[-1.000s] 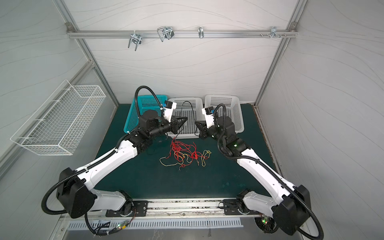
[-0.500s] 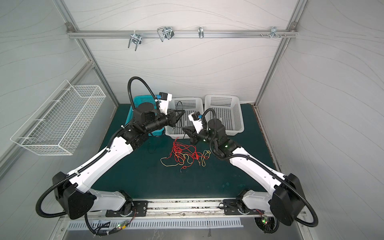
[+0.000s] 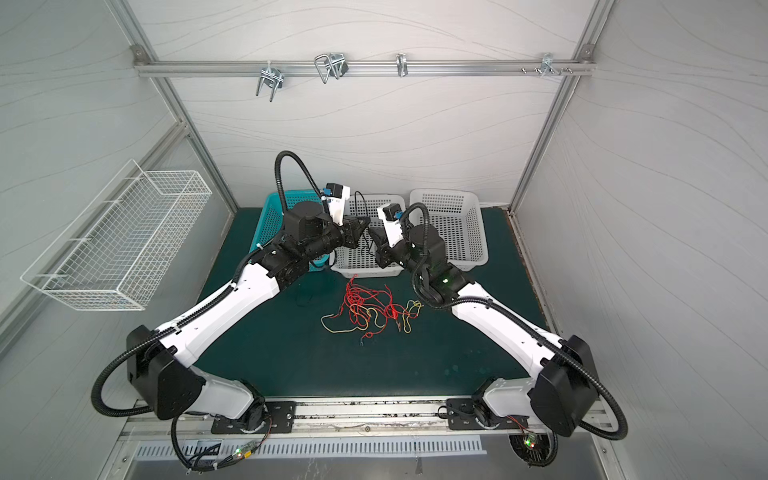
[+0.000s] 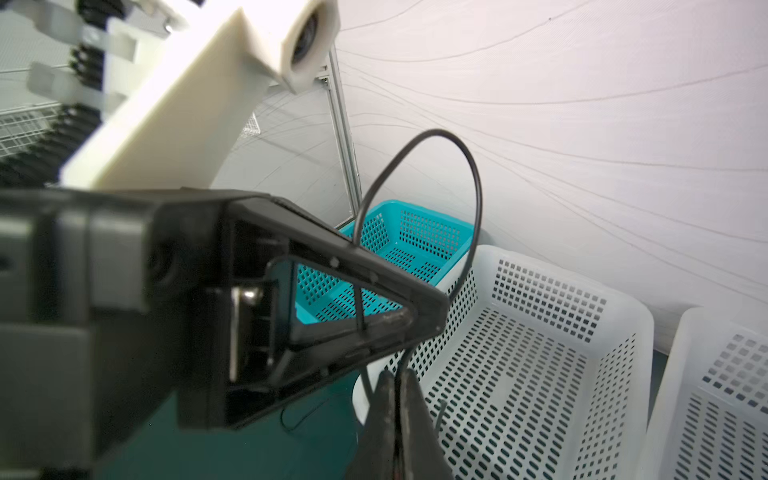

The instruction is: Untangle the cables

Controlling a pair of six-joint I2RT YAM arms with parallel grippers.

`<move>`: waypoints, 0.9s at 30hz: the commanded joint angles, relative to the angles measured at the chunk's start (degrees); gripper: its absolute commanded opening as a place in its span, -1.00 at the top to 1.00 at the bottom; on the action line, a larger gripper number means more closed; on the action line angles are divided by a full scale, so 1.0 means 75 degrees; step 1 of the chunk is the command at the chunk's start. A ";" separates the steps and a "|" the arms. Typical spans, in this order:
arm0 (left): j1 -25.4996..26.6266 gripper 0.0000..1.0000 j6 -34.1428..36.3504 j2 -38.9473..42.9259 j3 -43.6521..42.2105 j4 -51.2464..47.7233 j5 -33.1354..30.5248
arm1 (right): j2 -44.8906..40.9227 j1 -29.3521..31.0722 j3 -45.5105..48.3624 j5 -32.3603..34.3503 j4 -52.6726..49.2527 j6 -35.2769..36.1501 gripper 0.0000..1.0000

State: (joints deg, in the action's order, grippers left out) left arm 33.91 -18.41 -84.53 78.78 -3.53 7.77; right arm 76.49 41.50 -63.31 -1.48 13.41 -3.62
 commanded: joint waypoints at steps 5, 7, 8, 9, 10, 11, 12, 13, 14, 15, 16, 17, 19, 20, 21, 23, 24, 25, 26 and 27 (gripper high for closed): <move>-0.0194 1.00 0.0342 -0.1331 0.1214 -0.0213 -0.0731 | 0.1079 -0.0679 -0.0692 0.0124 0.0521 -0.0891 1.00; -0.0346 1.00 0.0088 -0.1741 0.1390 -0.0474 -0.0720 | 0.1412 -0.0836 -0.0766 0.0069 0.0497 -0.1157 1.00; -0.0435 1.00 -0.0032 -0.1960 0.1471 -0.0642 -0.0655 | 0.1578 -0.0893 -0.0784 0.0072 0.0488 -0.1263 1.00; -0.0512 1.00 -0.0099 -0.2150 0.1524 -0.0739 -0.0576 | 0.1715 -0.0948 -0.0790 0.0073 0.0477 -0.1318 1.00; -0.0587 1.00 -0.0156 -0.2355 0.1564 -0.0871 -0.0558 | 0.1863 -0.0992 -0.0789 0.0080 0.0456 -0.1384 1.00; -0.0656 1.00 -0.0168 -0.2556 0.1588 -0.0987 -0.0558 | 0.2033 -0.1039 -0.0790 0.0112 0.0403 -0.1471 1.00; -0.0693 1.00 -0.0161 -0.2725 0.1617 -0.1074 -0.0556 | 0.2153 -0.1093 -0.0804 0.0123 0.0351 -0.1563 1.00; -0.0735 1.00 -0.0162 -0.2898 0.1635 -0.1174 -0.0598 | 0.2329 -0.1142 -0.0808 0.0127 0.0286 -0.1667 1.00; -0.0757 1.00 -0.0153 -0.3052 0.1642 -0.1262 -0.0653 | 0.2487 -0.1201 -0.0836 0.0138 0.0230 -0.1776 1.00; -0.0767 1.00 -0.0125 -0.3157 0.1647 -0.1325 -0.0661 | 0.2619 -0.1247 -0.0860 0.0116 0.0177 -0.1854 1.00; -0.0777 1.00 -0.0080 -0.3251 0.1648 -0.1387 -0.0693 | 0.2763 -0.1290 -0.0878 0.0057 0.0138 -0.1922 1.00; -0.0773 1.00 -0.0059 -0.3347 0.1668 -0.1473 -0.0716 | 0.2918 -0.1319 -0.0913 0.0027 0.0103 -0.1963 1.00; -0.0772 1.00 -0.0030 -0.3497 0.1750 -0.1680 -0.0742 | 0.3172 -0.1329 -0.1023 0.0018 -0.0002 -0.1990 1.00; -0.0769 1.00 -0.0018 -0.3542 0.1803 -0.1778 -0.0754 | 0.3331 -0.1340 -0.1121 0.0021 -0.0081 -0.1992 1.00; -0.0772 0.90 -0.0001 -0.3579 0.1812 -0.1848 -0.0766 | 0.3453 -0.1327 -0.1205 0.0024 -0.0157 -0.2001 1.00; -0.0773 0.47 0.0051 -0.3581 0.1836 -0.1919 -0.0787 | 0.3769 -0.1350 -0.1460 0.0022 -0.0393 -0.2071 1.00; -0.0778 0.34 0.0081 -0.3580 0.1837 -0.1953 -0.0784 | 0.3882 -0.1378 -0.1572 0.0015 -0.0484 -0.2107 1.00; -0.0773 0.23 0.0119 -0.3554 0.1830 -0.1985 -0.0761 | 0.4024 -0.1390 -0.1683 0.0023 -0.0577 -0.2173 1.00; -0.0772 0.15 0.0155 -0.3512 0.1824 -0.2000 -0.0755 | 0.4155 -0.1412 -0.1786 -0.0001 -0.0647 -0.2240 1.00; -0.0773 0.08 0.0185 -0.3478 0.1812 -0.2023 -0.0764 | 0.4255 -0.1430 -0.1861 -0.0034 -0.0710 -0.2281 1.00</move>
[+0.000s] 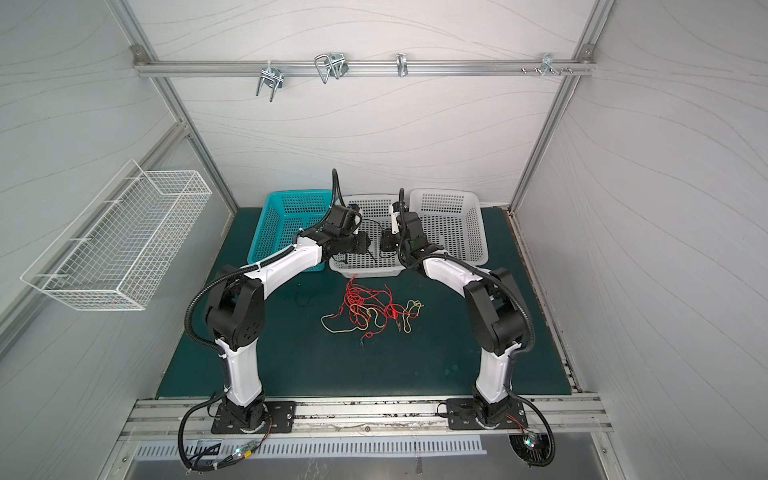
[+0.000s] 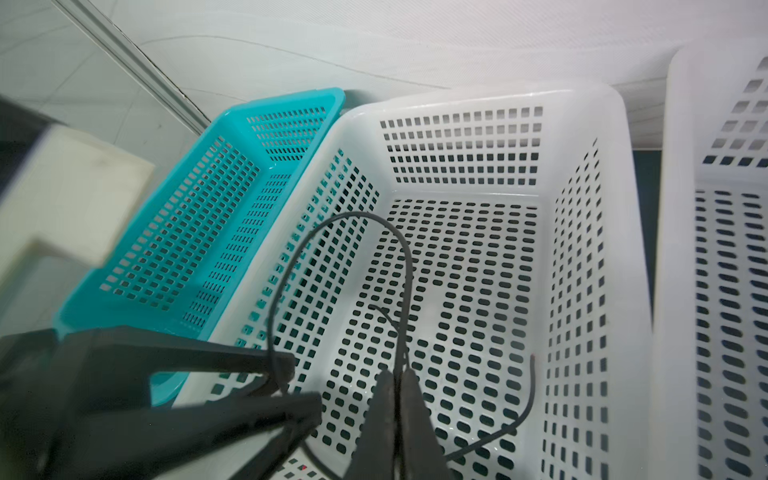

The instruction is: Untangle the cables

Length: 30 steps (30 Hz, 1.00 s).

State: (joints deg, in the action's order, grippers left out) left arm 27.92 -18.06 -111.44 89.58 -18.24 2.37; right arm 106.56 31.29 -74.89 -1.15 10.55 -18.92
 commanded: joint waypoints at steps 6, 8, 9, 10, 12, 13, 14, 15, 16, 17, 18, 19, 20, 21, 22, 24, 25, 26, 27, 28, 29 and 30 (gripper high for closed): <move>0.0015 -0.14 0.0251 0.0529 0.0129 -0.0030 -0.0289 | 0.0791 -0.0141 -0.0867 -0.0041 -0.0926 -0.0412 0.99; 0.0016 -0.17 0.0218 0.0728 -0.0049 0.0035 -0.0395 | 0.0911 -0.0147 -0.0979 -0.0014 -0.1133 -0.0407 0.95; 0.0026 -0.17 0.0204 0.0827 -0.0148 0.0088 -0.0429 | 0.0933 -0.0156 -0.1018 -0.0007 -0.1198 -0.0417 0.92; 0.0027 -0.17 0.0184 0.0955 -0.0286 0.0154 -0.0455 | 0.0958 -0.0159 -0.1043 -0.0015 -0.1267 -0.0400 0.86; 0.0027 -0.19 0.0130 0.1189 -0.0580 0.0343 -0.0498 | 0.0945 -0.0154 -0.1059 -0.0144 -0.1324 -0.0247 0.71; 0.0017 -0.20 0.0112 0.1333 -0.0772 0.0489 -0.0504 | 0.0913 -0.0158 -0.1045 -0.0230 -0.1336 -0.0133 0.61; 0.0018 -0.20 0.0100 0.1443 -0.0938 0.0603 -0.0492 | 0.0869 -0.0141 -0.1040 -0.0314 -0.1347 -0.0028 0.51; 0.0026 -0.20 0.0083 0.1575 -0.1134 0.0732 -0.0492 | 0.0800 -0.0141 -0.1030 -0.0401 -0.1381 0.0093 0.42; 0.0017 -0.20 0.0075 0.1700 -0.1302 0.0806 -0.0503 | 0.0718 -0.0143 -0.0990 -0.0442 -0.1410 0.0205 0.31; 0.0021 -0.20 0.0071 0.1781 -0.1417 0.0831 -0.0515 | 0.0650 -0.0130 -0.0976 -0.0454 -0.1448 0.0312 0.23; 0.0026 -0.20 0.0065 0.1889 -0.1539 0.0841 -0.0535 | 0.0544 -0.0130 -0.0939 -0.0487 -0.1492 0.0427 0.15; 0.0018 -0.20 0.0053 0.1980 -0.1663 0.0850 -0.0560 | 0.0433 -0.0109 -0.0904 -0.0491 -0.1525 0.0543 0.08; 0.0018 -0.20 0.0028 0.2062 -0.1770 0.0850 -0.0590 | 0.0338 -0.0095 -0.0868 -0.0501 -0.1556 0.0654 0.04; 0.0021 -0.20 0.0007 0.2180 -0.1903 0.0856 -0.0620 | 0.0229 -0.0066 -0.0811 -0.0552 -0.1570 0.0818 -0.01; 0.0023 -0.20 -0.0004 0.2295 -0.2043 0.0851 -0.0671 | 0.0119 -0.0017 -0.0770 -0.0589 -0.1598 0.0970 -0.04; 0.0022 -0.20 -0.0018 0.2526 -0.2302 0.0818 -0.0852 | -0.0113 0.0137 -0.0679 -0.0704 -0.1663 0.1426 -0.08; 0.0018 -0.20 -0.0027 0.2666 -0.2427 0.0794 -0.0967 | -0.0263 0.0281 -0.0600 -0.0734 -0.1655 0.1746 -0.10; 0.0019 -0.20 -0.0029 0.2801 -0.2554 0.0762 -0.1071 | -0.0368 0.0446 -0.0523 -0.0711 -0.1653 0.2097 -0.11; 0.0024 -0.20 -0.0051 0.2961 -0.2701 0.0756 -0.1166 | -0.0490 0.0659 -0.0424 -0.0671 -0.1648 0.2531 -0.13; 0.0013 -0.20 -0.0084 0.3143 -0.2843 0.0743 -0.1231 | -0.0596 0.0900 -0.0346 -0.0608 -0.1663 0.2946 -0.14; 0.0004 -0.20 -0.0130 0.3298 -0.2974 0.0735 -0.1307 | -0.0659 0.1109 -0.0300 -0.0493 -0.1686 0.3268 -0.16; -0.0005 -0.20 -0.0200 0.3495 -0.3132 0.0731 -0.1397 | -0.0696 0.1345 -0.0260 -0.0411 -0.1720 0.3590 -0.16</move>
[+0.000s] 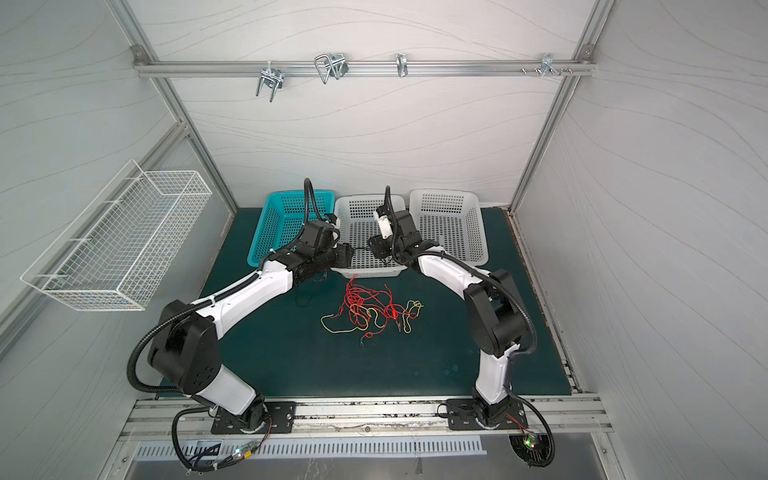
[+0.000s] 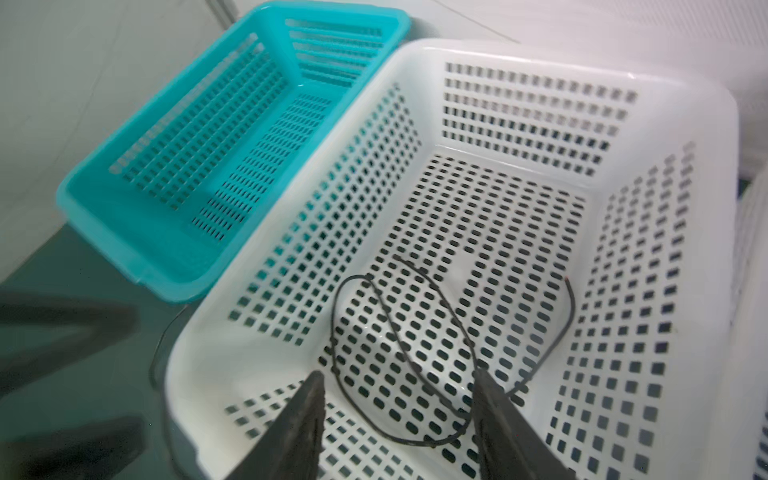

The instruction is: Untangle the cables

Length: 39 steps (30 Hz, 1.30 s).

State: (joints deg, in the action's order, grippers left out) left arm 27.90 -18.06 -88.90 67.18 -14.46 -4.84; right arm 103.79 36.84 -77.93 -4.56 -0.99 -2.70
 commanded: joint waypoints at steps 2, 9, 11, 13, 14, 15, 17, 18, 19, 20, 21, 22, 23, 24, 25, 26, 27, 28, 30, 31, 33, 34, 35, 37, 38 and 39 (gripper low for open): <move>-0.0046 -0.20 -0.0332 0.0858 -0.0489 0.0252 -0.0614 | -0.0342 0.1004 0.0163 0.0179 -0.0258 0.1920 -0.17; -0.0208 -0.21 -0.0837 0.2243 -0.1659 0.0206 -0.1385 | -0.0182 0.2012 0.0165 0.0240 -0.0339 0.2302 -0.17; -0.0261 -0.22 -0.1001 0.2616 -0.1909 0.0076 -0.1693 | -0.0113 0.2138 0.0129 -0.0052 -0.0387 0.2160 -0.18; -0.0336 -0.23 -0.1165 0.3016 -0.2118 -0.0070 -0.1982 | 0.0021 0.2206 0.0073 -0.0335 -0.0407 0.1773 -0.18; -0.0361 -0.24 -0.1226 0.3199 -0.2215 -0.0118 -0.2112 | 0.0105 0.2213 0.0034 -0.0369 -0.0384 0.1400 -0.19; -0.0368 -0.24 -0.1280 0.3401 -0.2317 -0.0146 -0.2256 | 0.0227 0.2225 -0.0032 -0.0347 -0.0349 0.0938 -0.21; -0.0367 -0.24 -0.1371 0.3775 -0.2494 -0.0187 -0.2619 | 0.0436 0.2236 -0.0102 -0.0427 -0.0249 0.0114 -0.24; -0.0380 -0.26 -0.1427 0.3972 -0.2600 -0.0207 -0.2830 | 0.0531 0.2267 -0.0068 -0.0499 -0.0090 -0.0283 -0.24; -0.0380 -0.27 -0.1474 0.4127 -0.2683 -0.0215 -0.3031 | 0.0594 0.2319 -0.0025 -0.0529 0.0062 -0.0524 -0.24; -0.0399 -0.28 -0.1509 0.4292 -0.2781 -0.0213 -0.3182 | 0.0687 0.2389 0.0007 -0.0489 0.0187 -0.0777 -0.24; -0.0401 -0.30 -0.1517 0.4465 -0.2858 -0.0192 -0.3281 | 0.0796 0.2459 -0.0007 -0.0450 0.0255 -0.0988 -0.24; -0.0404 -0.31 -0.1517 0.4584 -0.2924 -0.0170 -0.3327 | 0.0887 0.2508 -0.0052 -0.0457 0.0278 -0.1129 -0.24; -0.0404 -0.32 -0.1506 0.4678 -0.2976 -0.0166 -0.3364 | 0.1012 0.2567 -0.0121 -0.0401 0.0280 -0.1310 -0.24; -0.0415 -0.33 -0.1497 0.4774 -0.3011 -0.0148 -0.3375 | 0.1145 0.2598 -0.0185 -0.0322 0.0284 -0.1532 -0.24; -0.0418 -0.34 -0.1474 0.4815 -0.3036 -0.0155 -0.3366 | 0.1259 0.2611 -0.0239 -0.0307 0.0305 -0.1724 -0.25; -0.0418 -0.34 -0.1459 0.4845 -0.3040 -0.0164 -0.3352 | 0.1385 0.2611 -0.0290 -0.0200 0.0357 -0.1947 -0.24; -0.0415 -0.34 -0.1459 0.4857 -0.3042 -0.0197 -0.3345 | 0.1505 0.2611 -0.0321 -0.0070 0.0463 -0.2179 -0.23; -0.0415 -0.34 -0.1459 0.4858 -0.3039 -0.0208 -0.3348 | 0.1605 0.2611 -0.0354 -0.0010 0.0584 -0.2313 -0.23; -0.0416 -0.33 -0.1476 0.4858 -0.3045 -0.0272 -0.3351 | 0.1828 0.2611 -0.0492 0.0070 0.0793 -0.2525 -0.23; -0.0420 -0.34 -0.1492 0.4858 -0.3049 -0.0297 -0.3369 | 0.1941 0.2610 -0.0575 0.0145 0.0842 -0.2627 -0.23; -0.0418 -0.34 -0.1517 0.4863 -0.3074 -0.0310 -0.3345 | 0.2205 0.2600 -0.0785 0.0159 0.0988 -0.2791 -0.22; -0.0418 -0.34 -0.1526 0.4879 -0.3094 -0.0300 -0.3322 | 0.2296 0.2600 -0.0856 0.0203 0.1079 -0.2850 -0.22; -0.0416 -0.34 -0.1529 0.4892 -0.3109 -0.0288 -0.3288 | 0.2420 0.2600 -0.0952 0.0241 0.1154 -0.2928 -0.22; -0.0421 -0.34 -0.1529 0.4881 -0.3121 -0.0281 -0.3234 | 0.2643 0.2571 -0.1197 0.0245 0.1210 -0.3012 -0.21; -0.0416 -0.34 -0.1529 0.4881 -0.3132 -0.0278 -0.3219 | 0.2785 0.2559 -0.1358 0.0281 0.1183 -0.3080 -0.20; -0.0415 -0.33 -0.1529 0.4869 -0.3117 -0.0288 -0.3210 | 0.2925 0.2543 -0.1531 0.0290 0.1103 -0.3151 -0.19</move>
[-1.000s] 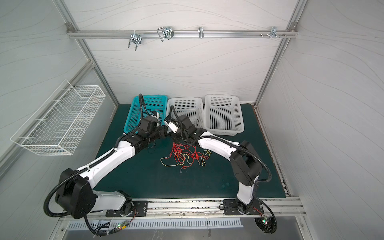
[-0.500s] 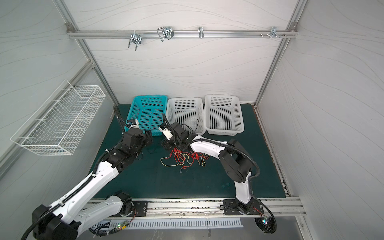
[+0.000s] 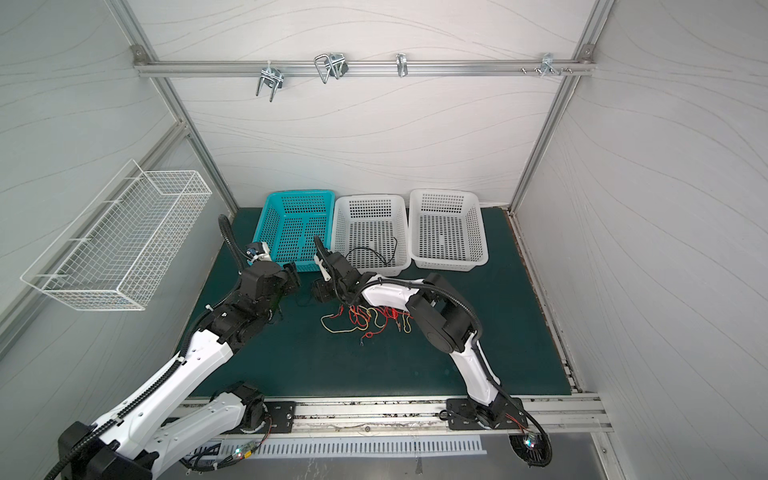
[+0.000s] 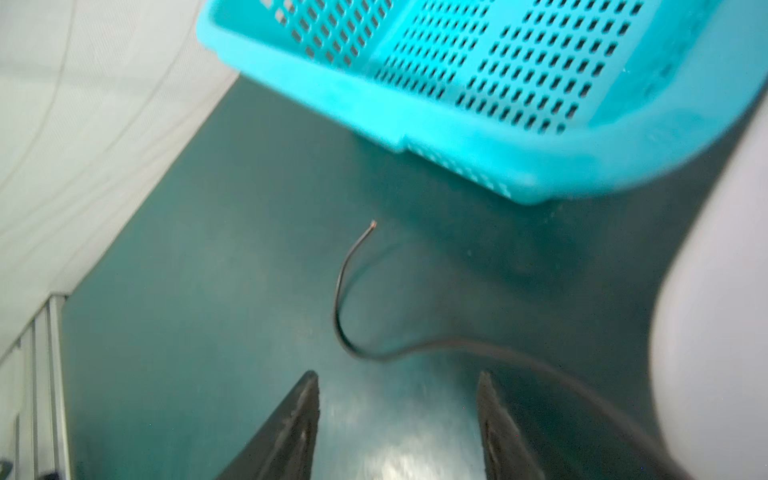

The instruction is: Untangle the cables

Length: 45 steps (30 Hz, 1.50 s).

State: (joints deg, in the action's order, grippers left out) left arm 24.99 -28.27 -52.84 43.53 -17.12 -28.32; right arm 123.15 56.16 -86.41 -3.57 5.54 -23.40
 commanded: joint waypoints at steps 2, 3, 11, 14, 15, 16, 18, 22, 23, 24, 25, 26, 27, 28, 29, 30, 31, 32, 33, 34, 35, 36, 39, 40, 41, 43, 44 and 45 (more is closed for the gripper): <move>-0.0029 -0.34 -0.0145 0.0061 0.0035 0.0057 -0.0101 | 0.0570 -0.0067 -0.0613 0.0112 0.0222 -0.0480 -0.16; -0.0028 -0.34 -0.0144 0.0071 0.0044 0.0034 -0.0132 | 0.0667 -0.0086 -0.0691 0.0099 0.0231 -0.0564 -0.13; -0.0029 -0.34 -0.0063 0.0388 0.0063 -0.0142 -0.0253 | 0.0963 -0.0094 -0.0856 -0.0076 0.0432 -0.0621 0.52; -0.0028 -0.35 0.0005 0.0431 0.0043 -0.0157 -0.0311 | 0.0927 -0.0094 -0.0850 -0.0140 0.0468 -0.0527 0.93; -0.0030 -0.35 0.0019 0.0425 0.0044 -0.0182 -0.0315 | 0.0885 -0.0094 -0.0824 -0.0234 0.0490 -0.0462 1.00; -0.0039 -0.35 0.0031 0.0396 0.0061 -0.0217 -0.0327 | 0.0823 -0.0094 -0.0775 -0.0330 0.0519 -0.0391 1.00; -0.0040 -0.35 0.0053 0.0334 0.0095 -0.0236 -0.0367 | 0.0572 -0.0071 -0.0558 -0.0486 0.0632 -0.0210 1.00; -0.0053 -0.35 0.0075 0.0205 0.0189 -0.0274 -0.0344 | -0.0226 -0.0012 0.0121 -0.0651 0.0869 0.0348 1.00; -0.0053 -0.35 0.0089 0.0179 0.0219 -0.0280 -0.0333 | -0.0445 -0.0012 0.0273 -0.0723 0.0867 0.0480 1.00; -0.0051 -0.35 0.0112 0.0139 0.0247 -0.0278 -0.0315 | -0.0724 -0.0001 0.0480 -0.0815 0.0898 0.0634 1.00; -0.0056 -0.35 0.0125 0.0109 0.0284 -0.0283 -0.0306 | -0.1013 0.0011 0.0662 -0.0860 0.0924 0.0788 1.00; -0.0054 -0.35 0.0153 0.0085 0.0301 -0.0283 -0.0298 | -0.1276 0.0022 0.0865 -0.0880 0.0934 0.0926 1.00; -0.0051 -0.35 0.0177 0.0067 0.0324 -0.0284 -0.0282 | -0.1567 0.0034 0.1045 -0.0930 0.0899 0.1102 1.00; -0.0059 -0.35 0.0193 0.0051 0.0335 -0.0281 -0.0251 | -0.1832 0.0047 0.1206 -0.1006 0.0870 0.1249 1.00; -0.0053 -0.35 0.0246 0.0026 0.0347 -0.0267 -0.0216 | -0.2139 0.0067 0.1367 -0.1078 0.0807 0.1417 1.00; -0.0057 -0.35 0.0296 0.0004 0.0370 -0.0256 -0.0168 | -0.2452 0.0081 0.1515 -0.1088 0.0744 0.1573 1.00; -0.0052 -0.35 0.0343 -0.0020 0.0372 -0.0242 -0.0117 | -0.2697 0.0085 0.1643 -0.1087 0.0679 0.1706 1.00; -0.0059 -0.35 0.0396 -0.0043 0.0383 -0.0216 -0.0050 | -0.3012 0.0114 0.1770 -0.1072 0.0593 0.1846 1.00; -0.0059 -0.35 0.0448 -0.0073 0.0393 -0.0191 0.0029 | -0.3304 0.0126 0.1880 -0.1044 0.0498 0.1990 1.00; -0.0060 -0.35 0.0479 -0.0102 0.0395 -0.0168 0.0080 | -0.3539 0.0139 0.1955 -0.0954 0.0409 0.2111 1.00; -0.0061 -0.35 0.0500 -0.0131 0.0414 -0.0133 0.0116 | -0.3791 0.0166 0.2010 -0.0726 0.0251 0.2265 1.00; -0.0054 -0.35 0.0493 -0.0158 0.0419 -0.0130 0.0129 | -0.4029 0.0205 0.2010 -0.0492 0.0060 0.2454 1.00; -0.0054 -0.35 0.0477 -0.0283 0.0500 -0.0028 0.0302 | -0.4625 0.0385 0.2018 0.0061 -0.0273 0.3067 1.00; -0.0051 -0.35 0.0488 -0.0314 0.0512 0.0014 0.0364 | -0.4778 0.0423 0.2022 0.0150 -0.0298 0.3182 1.00; -0.0053 -0.35 0.0509 -0.0366 0.0539 0.0083 0.0459 | -0.4931 0.0444 0.2013 0.0264 -0.0325 0.3284 1.00; -0.0051 -0.35 0.0563 -0.0462 0.0572 0.0219 0.0705 | -0.5230 0.0461 0.1990 0.0439 -0.0315 0.3376 1.00; -0.0052 -0.35 0.0628 -0.0527 0.0604 0.0322 0.0963 | -0.5366 0.0469 0.1965 0.0545 -0.0308 0.3400 1.00; -0.0051 -0.35 0.0710 -0.0584 0.0605 0.0437 0.1241 | -0.5499 0.0473 0.1950 0.0660 -0.0269 0.3407 1.00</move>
State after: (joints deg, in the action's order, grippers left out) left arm 24.80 -24.38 -56.25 45.39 -17.80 -23.55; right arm 85.19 59.27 -71.48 -2.59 4.16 -1.56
